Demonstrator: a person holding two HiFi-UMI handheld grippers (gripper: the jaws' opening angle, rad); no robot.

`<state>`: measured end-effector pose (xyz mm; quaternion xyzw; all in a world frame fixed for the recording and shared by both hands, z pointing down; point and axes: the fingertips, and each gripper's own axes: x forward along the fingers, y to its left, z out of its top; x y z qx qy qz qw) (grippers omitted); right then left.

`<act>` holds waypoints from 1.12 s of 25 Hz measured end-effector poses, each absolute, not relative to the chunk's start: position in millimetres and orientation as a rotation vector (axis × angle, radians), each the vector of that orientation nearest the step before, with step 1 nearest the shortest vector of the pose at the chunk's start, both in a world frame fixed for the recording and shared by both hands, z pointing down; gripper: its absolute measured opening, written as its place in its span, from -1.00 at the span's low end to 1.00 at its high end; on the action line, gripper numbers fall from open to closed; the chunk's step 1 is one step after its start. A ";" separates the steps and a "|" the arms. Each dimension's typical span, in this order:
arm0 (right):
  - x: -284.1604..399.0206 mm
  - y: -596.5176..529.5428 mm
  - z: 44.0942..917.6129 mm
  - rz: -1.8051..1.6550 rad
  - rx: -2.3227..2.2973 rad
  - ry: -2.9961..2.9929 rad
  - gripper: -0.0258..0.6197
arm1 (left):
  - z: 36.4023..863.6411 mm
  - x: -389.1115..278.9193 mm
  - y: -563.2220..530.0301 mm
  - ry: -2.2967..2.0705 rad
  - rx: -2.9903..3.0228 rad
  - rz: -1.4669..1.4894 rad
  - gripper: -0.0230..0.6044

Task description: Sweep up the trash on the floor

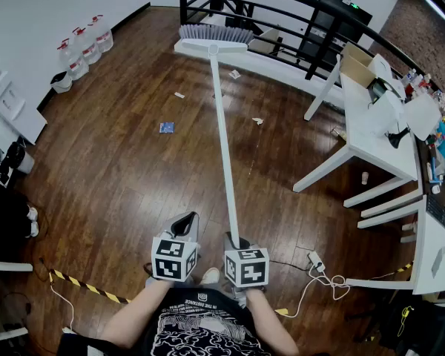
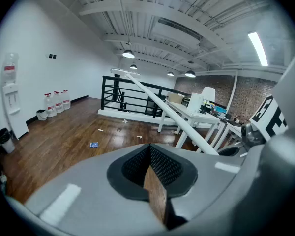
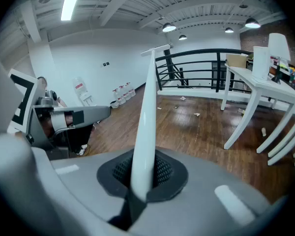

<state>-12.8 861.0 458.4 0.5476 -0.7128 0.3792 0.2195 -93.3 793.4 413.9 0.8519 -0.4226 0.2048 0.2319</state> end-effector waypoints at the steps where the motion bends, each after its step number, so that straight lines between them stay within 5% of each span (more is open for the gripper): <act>1: -12.1 856.6 460.0 1.052 1.510 -1.972 -0.90 | 414.9 -92.4 787.8 -1.163 2.339 0.563 -0.91; 28: -31.0 588.8 493.0 1.075 1.407 -1.861 -0.90 | 441.5 -116.7 509.9 -1.096 2.301 0.525 -0.91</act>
